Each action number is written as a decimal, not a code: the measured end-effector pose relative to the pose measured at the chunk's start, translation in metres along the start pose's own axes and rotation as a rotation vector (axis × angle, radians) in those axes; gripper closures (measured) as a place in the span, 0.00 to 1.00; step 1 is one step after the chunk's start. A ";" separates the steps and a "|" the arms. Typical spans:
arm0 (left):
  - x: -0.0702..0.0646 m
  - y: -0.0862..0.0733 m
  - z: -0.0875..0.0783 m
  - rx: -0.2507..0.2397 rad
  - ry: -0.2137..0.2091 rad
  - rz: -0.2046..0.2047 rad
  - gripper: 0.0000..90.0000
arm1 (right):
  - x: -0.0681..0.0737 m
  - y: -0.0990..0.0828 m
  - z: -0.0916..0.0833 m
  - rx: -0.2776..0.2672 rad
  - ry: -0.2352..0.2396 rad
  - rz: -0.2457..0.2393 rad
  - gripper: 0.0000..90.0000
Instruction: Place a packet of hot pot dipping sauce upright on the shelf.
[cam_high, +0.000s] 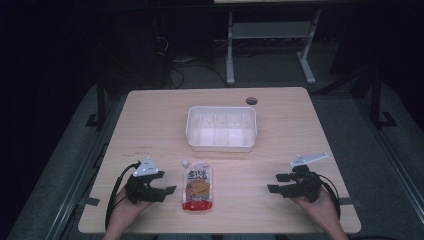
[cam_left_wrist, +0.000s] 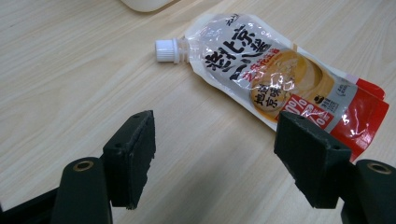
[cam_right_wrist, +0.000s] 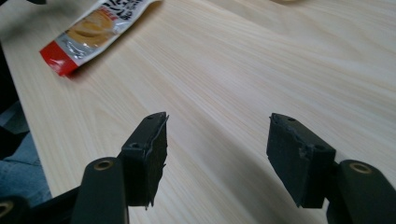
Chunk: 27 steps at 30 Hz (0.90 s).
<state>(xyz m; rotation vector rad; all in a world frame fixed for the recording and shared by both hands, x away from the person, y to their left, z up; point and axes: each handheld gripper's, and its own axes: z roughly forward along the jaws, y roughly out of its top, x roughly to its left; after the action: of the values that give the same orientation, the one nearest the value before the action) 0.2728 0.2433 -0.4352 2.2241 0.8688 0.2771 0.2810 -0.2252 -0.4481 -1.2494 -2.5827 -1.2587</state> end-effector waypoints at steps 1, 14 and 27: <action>-0.001 0.001 0.002 0.002 -0.003 0.004 0.32 | 0.003 0.003 0.003 0.008 0.005 -0.006 0.41; -0.009 0.010 0.012 0.010 -0.020 0.032 0.34 | 0.025 0.038 0.039 0.059 0.046 -0.064 0.41; -0.011 0.016 0.024 0.019 -0.058 0.050 0.42 | 0.038 0.074 0.066 0.090 0.080 -0.092 0.41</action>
<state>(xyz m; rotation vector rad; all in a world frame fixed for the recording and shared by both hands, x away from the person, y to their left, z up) 0.2823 0.2149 -0.4405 2.2629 0.7884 0.2276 0.3250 -0.1301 -0.4317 -1.0545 -2.6355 -1.1660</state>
